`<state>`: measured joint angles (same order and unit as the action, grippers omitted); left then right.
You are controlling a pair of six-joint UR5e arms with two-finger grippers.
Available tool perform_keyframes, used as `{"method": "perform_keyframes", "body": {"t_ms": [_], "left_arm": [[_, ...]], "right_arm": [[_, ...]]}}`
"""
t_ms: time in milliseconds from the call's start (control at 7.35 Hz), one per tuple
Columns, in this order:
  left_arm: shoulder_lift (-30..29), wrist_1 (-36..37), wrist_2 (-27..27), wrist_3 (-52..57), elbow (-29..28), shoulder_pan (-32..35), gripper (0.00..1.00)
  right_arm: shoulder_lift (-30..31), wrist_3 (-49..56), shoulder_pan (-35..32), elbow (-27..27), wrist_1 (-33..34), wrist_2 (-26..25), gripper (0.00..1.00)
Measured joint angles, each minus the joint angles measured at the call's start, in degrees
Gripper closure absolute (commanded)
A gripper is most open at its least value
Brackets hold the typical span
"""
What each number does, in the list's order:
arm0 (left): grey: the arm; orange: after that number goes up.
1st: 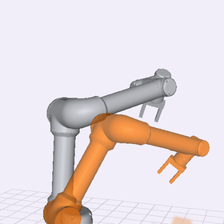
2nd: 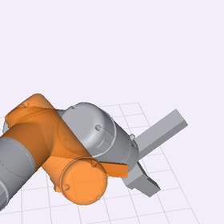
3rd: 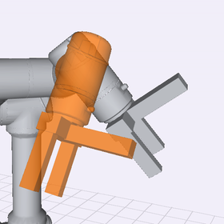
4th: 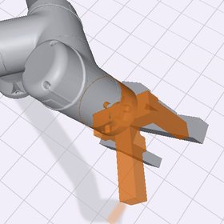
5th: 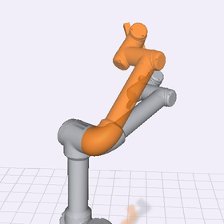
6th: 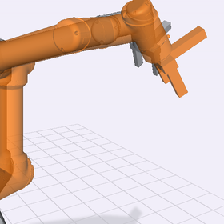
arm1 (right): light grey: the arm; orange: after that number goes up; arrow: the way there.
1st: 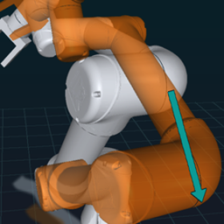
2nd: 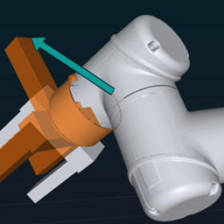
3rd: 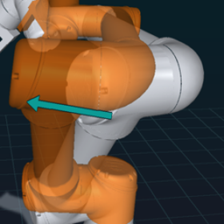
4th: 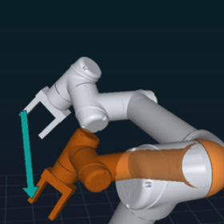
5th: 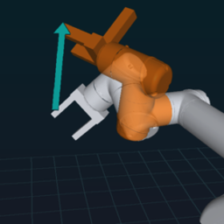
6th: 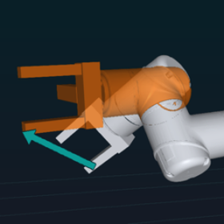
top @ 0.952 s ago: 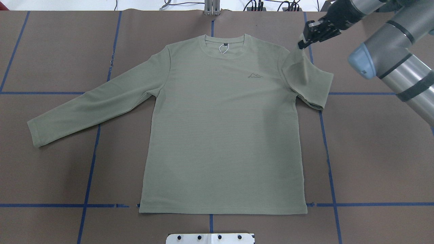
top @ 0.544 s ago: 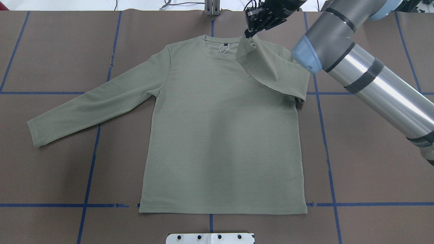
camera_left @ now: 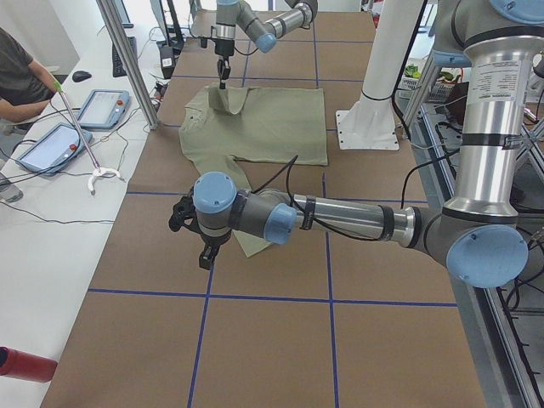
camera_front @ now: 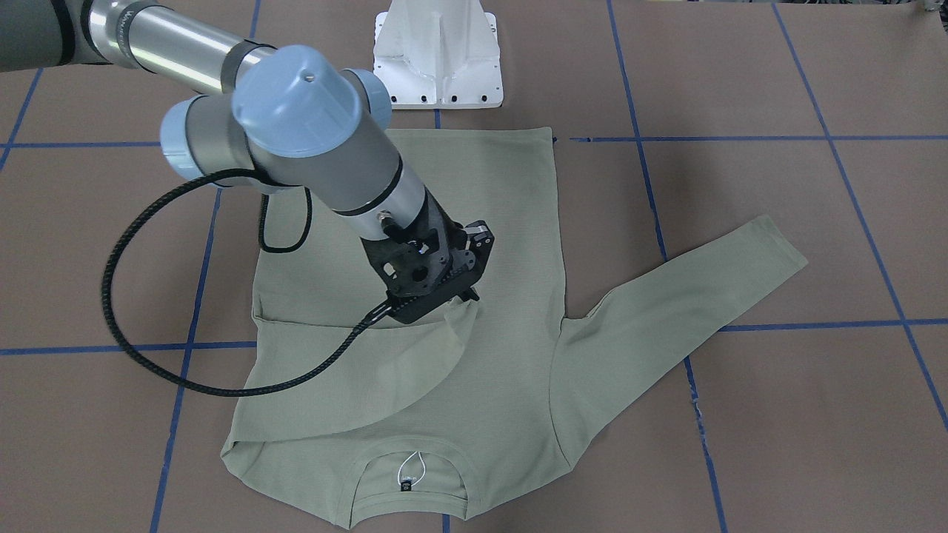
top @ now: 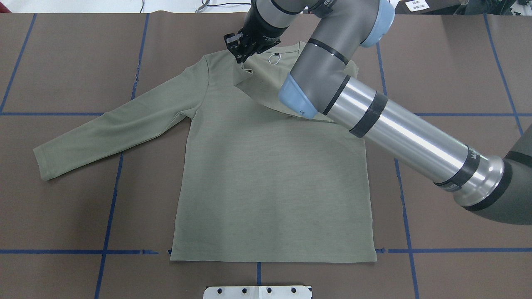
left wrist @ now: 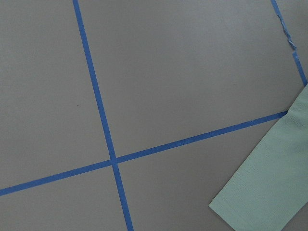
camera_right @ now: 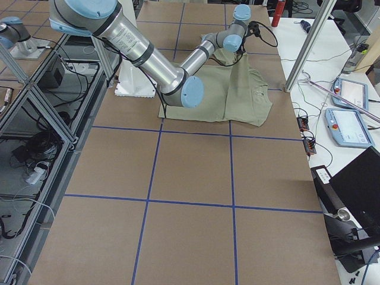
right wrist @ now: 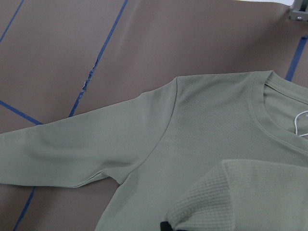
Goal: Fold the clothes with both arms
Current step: 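Lift the cuff with the right gripper and fold it across the shirt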
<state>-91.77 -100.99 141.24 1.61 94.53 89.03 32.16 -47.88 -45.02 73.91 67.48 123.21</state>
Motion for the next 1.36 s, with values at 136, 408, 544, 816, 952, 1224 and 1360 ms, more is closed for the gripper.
{"method": "perform_keyframes", "body": {"t_ms": [136, 408, 544, 816, 952, 1224, 1360], "left_arm": [[0.11, 0.0, 0.0, -0.01, -0.13, 0.0, 0.0], [0.09, -0.06, 0.0, -0.05, -0.62, 0.0, 0.0], [0.07, -0.08, 0.0, -0.07, -0.78, 0.0, 0.0], [-0.07, -0.09, 0.0, -0.1, -1.05, 0.0, 0.0], [-0.18, -0.09, 0.0, -0.11, -1.26, -0.02, 0.0], [-0.27, -0.09, 0.0, -0.1, -1.56, -0.07, 0.0], [-0.34, -0.09, 0.0, -0.09, -1.65, -0.08, 0.0]], "right_arm": [[-0.46, -0.01, 1.94, -0.76, -0.04, -2.32, 1.0], [-1.82, -0.32, 4.67, -1.44, -0.03, -4.75, 1.0], [-2.26, -0.83, 5.92, -1.62, -0.07, -5.85, 1.0], [-2.96, -1.19, 7.22, -3.91, -0.43, -7.49, 1.0], [-4.36, -1.23, 7.56, -7.11, -0.9, -8.27, 1.0], [-8.29, -1.21, 9.33, -14.84, -2.25, -11.52, 0.96], [-9.77, -1.25, 10.47, -17.37, -3.46, -13.13, 0.01]]}}
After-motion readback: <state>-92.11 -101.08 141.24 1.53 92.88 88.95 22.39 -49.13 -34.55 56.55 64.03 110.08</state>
